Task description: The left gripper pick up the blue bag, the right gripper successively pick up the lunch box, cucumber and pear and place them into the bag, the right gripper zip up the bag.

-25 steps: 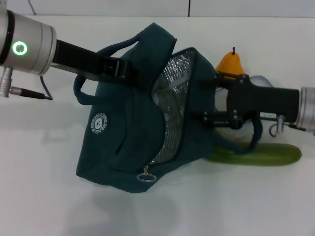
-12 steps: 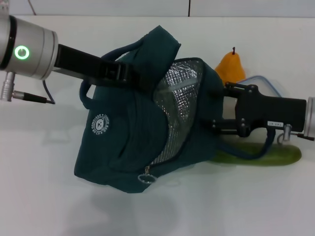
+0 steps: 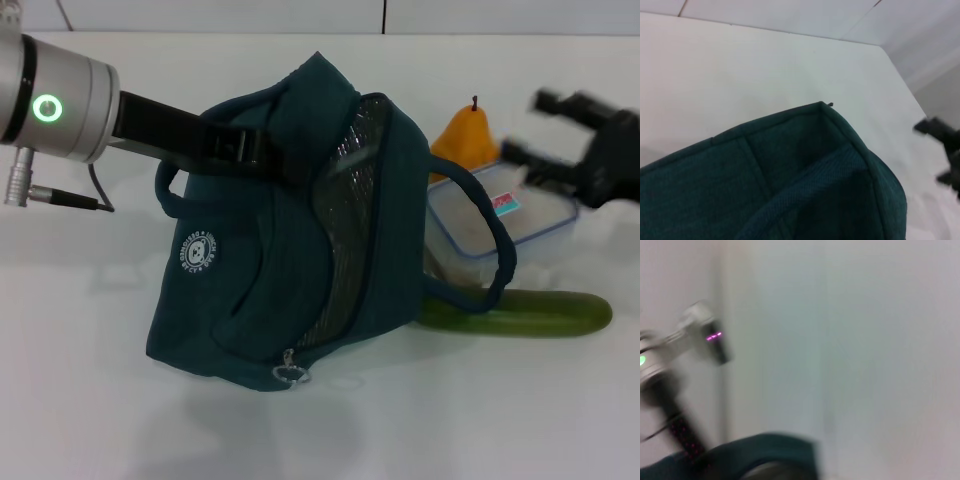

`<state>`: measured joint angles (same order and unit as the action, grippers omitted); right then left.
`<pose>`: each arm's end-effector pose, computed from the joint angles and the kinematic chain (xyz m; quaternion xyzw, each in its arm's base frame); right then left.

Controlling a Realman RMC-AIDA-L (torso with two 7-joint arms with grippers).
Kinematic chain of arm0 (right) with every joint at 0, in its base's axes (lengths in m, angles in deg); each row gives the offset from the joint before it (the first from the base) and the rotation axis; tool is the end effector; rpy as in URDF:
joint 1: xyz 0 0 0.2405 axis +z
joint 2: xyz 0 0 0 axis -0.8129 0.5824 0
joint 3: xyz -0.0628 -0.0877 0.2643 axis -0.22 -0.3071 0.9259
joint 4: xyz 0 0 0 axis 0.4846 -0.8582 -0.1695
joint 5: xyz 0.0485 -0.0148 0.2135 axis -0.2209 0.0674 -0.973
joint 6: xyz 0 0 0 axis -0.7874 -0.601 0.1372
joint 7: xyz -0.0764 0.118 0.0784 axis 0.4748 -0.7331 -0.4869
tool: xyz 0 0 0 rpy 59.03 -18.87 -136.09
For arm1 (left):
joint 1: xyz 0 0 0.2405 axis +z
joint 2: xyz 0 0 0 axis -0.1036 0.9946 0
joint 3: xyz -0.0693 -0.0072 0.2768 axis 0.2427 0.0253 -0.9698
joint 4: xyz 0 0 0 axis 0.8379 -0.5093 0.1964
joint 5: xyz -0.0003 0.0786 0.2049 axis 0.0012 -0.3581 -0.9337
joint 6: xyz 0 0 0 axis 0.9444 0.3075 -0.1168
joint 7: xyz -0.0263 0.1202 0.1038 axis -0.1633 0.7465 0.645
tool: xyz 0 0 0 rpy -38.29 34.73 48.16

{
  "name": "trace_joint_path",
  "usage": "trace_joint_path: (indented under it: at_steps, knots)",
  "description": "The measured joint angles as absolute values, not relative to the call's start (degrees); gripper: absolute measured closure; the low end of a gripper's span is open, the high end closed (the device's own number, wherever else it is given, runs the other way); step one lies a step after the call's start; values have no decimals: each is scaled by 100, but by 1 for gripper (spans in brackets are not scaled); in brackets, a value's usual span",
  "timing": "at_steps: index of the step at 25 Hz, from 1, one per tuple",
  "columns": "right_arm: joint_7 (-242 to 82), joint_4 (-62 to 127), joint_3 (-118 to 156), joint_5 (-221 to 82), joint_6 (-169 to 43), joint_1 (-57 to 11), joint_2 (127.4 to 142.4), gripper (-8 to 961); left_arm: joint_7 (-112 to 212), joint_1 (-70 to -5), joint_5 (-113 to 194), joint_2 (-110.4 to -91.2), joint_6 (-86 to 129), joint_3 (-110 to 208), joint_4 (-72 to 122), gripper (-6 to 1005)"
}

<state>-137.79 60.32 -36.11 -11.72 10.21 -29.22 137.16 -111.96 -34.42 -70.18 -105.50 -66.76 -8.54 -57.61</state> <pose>0.2691 0.3678 -0.0093 -0.8865 0.1254 0.3722 0.2445 -0.1760 0.3597 0.0205 -0.8430 -0.5231 -0.0956 0.0812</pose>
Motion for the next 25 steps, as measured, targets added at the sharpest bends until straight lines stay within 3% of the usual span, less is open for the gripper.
trace_joint_path:
  at_steps: [4,12,25]
  knots:
    - [-14002,5626,-2730,-1192,951,-3015,13692,142,-11194,-3487,-7023,-10550,-6675,-854,-5753,937]
    - [-15661,4626,-2004,-1172,-86,-2903,13444,142,-11193,-3511,-7022,-10544,-6675,-853,-5748,938]
    - [-17165,4235,-2048,-51,-386,-2419,13451,143,-11184,-3603,-7008,-10543,-6663,-1020,-5743,938]
